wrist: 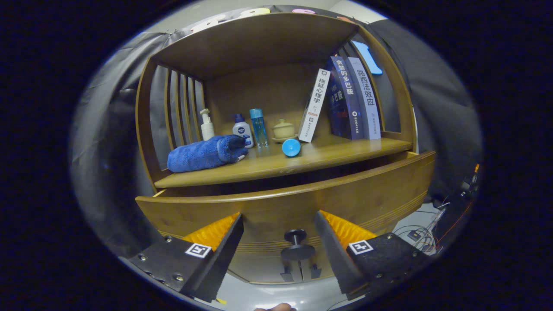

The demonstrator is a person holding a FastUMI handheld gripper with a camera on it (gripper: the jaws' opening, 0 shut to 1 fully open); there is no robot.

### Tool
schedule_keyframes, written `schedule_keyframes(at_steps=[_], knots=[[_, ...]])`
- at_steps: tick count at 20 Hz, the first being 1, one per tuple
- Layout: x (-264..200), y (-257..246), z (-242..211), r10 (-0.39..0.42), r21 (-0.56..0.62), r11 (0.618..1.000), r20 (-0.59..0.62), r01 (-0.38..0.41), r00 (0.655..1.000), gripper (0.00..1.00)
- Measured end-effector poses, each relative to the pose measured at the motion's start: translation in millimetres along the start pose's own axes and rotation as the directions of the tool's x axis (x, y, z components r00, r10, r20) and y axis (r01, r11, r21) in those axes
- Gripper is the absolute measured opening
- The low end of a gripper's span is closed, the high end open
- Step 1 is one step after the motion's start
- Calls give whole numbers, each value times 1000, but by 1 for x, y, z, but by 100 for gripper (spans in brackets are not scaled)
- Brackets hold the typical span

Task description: Pull open the drawer, take out the items inside it, and place them on the countertop above the cabinet.

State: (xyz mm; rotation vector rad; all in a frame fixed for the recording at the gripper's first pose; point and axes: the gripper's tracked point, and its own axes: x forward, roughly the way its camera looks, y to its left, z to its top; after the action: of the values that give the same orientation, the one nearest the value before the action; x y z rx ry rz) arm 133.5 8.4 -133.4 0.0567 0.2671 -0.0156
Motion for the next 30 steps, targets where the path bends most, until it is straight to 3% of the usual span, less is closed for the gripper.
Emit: schedule_keyframes(at_steps=[12,19,24,30], knots=[[45,0,13,-6,8,1000,-20,7,1000,99],[43,3,18,10,31,999,7,-11,1000,100],[16,1,42,10,-24,1000,58,-9,998,100],[-44,-9,96,-23,-105,993,201,45,979,100]])
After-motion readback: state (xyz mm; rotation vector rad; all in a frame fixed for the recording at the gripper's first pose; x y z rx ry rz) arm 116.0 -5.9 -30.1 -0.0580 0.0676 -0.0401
